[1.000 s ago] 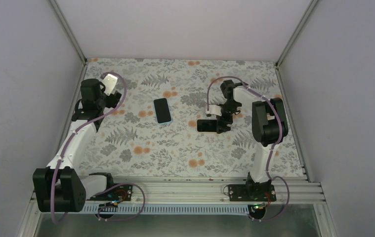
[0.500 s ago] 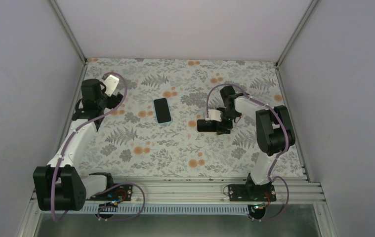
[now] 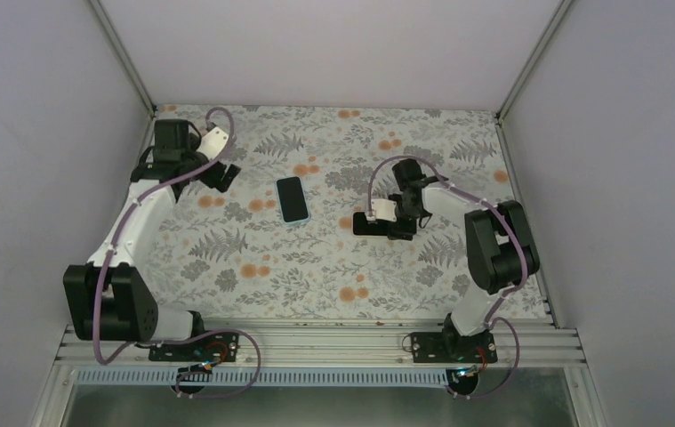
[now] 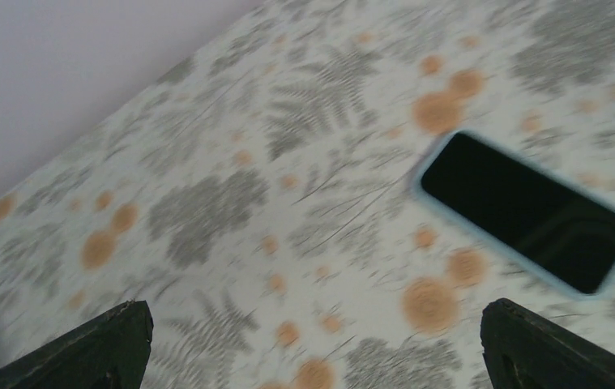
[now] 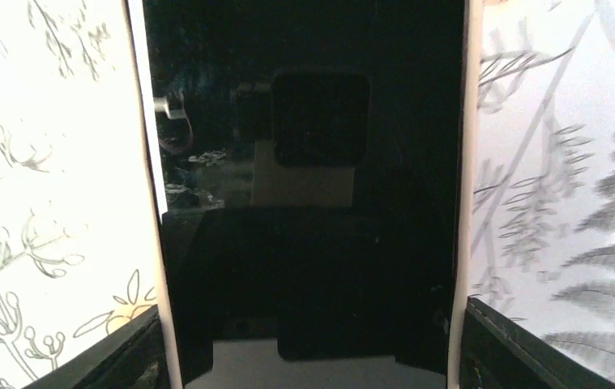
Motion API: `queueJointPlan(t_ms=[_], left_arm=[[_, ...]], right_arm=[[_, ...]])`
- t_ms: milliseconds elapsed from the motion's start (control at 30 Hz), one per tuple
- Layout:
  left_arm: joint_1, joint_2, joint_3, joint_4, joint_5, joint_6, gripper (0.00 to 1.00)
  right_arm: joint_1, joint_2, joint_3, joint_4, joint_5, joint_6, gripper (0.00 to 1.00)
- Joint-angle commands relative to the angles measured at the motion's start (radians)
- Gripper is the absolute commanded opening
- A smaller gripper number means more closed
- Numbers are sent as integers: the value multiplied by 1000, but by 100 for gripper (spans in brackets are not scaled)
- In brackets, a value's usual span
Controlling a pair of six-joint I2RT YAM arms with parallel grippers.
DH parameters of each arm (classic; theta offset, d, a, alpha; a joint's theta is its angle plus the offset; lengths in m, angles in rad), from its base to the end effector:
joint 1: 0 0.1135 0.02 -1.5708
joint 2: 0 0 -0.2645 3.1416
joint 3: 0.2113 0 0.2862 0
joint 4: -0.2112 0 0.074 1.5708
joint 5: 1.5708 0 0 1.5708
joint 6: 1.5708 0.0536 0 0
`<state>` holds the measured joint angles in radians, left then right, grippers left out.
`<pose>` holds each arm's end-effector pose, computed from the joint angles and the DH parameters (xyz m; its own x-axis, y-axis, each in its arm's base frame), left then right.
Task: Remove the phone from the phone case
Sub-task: Pick up the phone at the center of the board.
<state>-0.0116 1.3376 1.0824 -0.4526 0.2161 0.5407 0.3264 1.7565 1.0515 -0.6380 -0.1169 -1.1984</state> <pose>0.3407 -0.0154 0.2761 -0.4676 0.5082 -0.7232 0.4840 0.8318 0.2716 0.3291 0.1180 0.1139 -0.0159 -0.9820 -0.1880 -0.9844 0.0483 -0.1691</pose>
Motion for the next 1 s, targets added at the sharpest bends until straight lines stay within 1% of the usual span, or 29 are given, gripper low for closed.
queueJointPlan(t_ms=[0, 100, 167, 267, 500, 633, 800, 967], left_arm=[[-16, 92, 182, -264, 355, 55, 100], [-36, 176, 301, -396, 517, 92, 100], [-57, 235, 372, -462, 577, 107, 100], [-90, 309, 457, -513, 634, 102, 100], [-201, 494, 635, -684, 673, 151, 100], [-227, 582, 723, -779, 707, 175, 100], [-237, 642, 757, -809, 741, 167, 100], [-247, 688, 784, -843, 753, 164, 94]], right_arm=[[57, -146, -12, 121, -29, 60, 50], [120, -226, -12, 160, -22, 105, 48], [163, -261, -5, 193, 0, 134, 48], [214, -284, 18, 225, 29, 172, 48], [302, -267, 51, 356, 133, 214, 47], [331, -236, 85, 399, 178, 223, 47], [358, -209, 120, 446, 213, 235, 47], [384, -191, 143, 485, 233, 240, 47]])
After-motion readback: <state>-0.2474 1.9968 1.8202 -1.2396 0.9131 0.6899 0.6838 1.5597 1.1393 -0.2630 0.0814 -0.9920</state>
